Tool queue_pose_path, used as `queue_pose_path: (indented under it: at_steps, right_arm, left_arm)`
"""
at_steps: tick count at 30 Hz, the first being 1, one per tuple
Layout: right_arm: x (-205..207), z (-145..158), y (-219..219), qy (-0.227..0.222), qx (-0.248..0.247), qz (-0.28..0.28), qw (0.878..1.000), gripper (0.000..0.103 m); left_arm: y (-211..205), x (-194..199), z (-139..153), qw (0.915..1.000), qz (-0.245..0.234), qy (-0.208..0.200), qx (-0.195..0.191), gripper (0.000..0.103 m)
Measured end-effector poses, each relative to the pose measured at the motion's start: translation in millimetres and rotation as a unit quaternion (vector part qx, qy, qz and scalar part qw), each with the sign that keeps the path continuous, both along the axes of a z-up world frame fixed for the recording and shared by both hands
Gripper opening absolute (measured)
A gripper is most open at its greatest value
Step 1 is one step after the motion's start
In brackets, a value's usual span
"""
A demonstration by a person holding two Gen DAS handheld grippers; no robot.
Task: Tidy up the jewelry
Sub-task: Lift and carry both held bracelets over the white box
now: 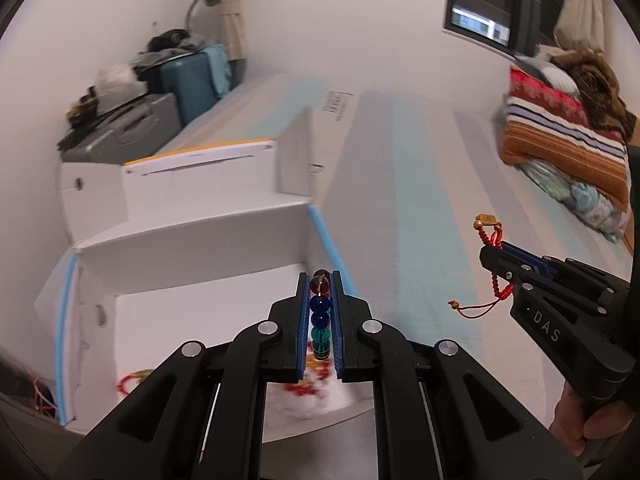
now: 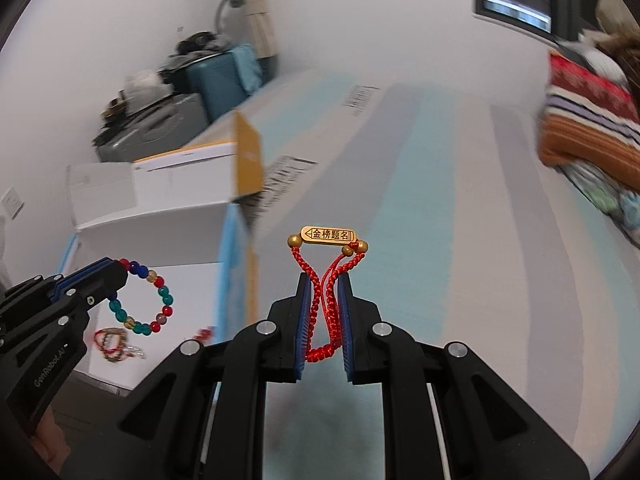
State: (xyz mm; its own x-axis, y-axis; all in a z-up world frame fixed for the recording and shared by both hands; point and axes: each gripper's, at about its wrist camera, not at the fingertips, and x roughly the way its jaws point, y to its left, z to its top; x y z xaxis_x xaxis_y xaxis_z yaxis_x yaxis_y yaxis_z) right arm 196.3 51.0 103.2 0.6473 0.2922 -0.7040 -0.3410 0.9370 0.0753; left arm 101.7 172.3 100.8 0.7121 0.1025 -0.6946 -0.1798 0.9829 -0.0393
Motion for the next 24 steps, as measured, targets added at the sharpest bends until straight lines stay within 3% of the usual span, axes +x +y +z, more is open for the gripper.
queue_pose_path:
  at_steps: [12, 24]
  right_arm:
    - [-16.8, -5.2, 109.2, 0.007, -0.014, 0.077, 0.997, 0.013]
    - [-9.8, -58.6, 167.8, 0.073, -0.046, 0.107, 0.991, 0.013]
  left_arm:
    - [91.0, -37.3, -9.9, 0.9976, 0.068, 0.008, -0.006, 0.009]
    - [147.1, -40.3, -55.0, 0.9919, 0.11, 0.06, -0.018, 0.009]
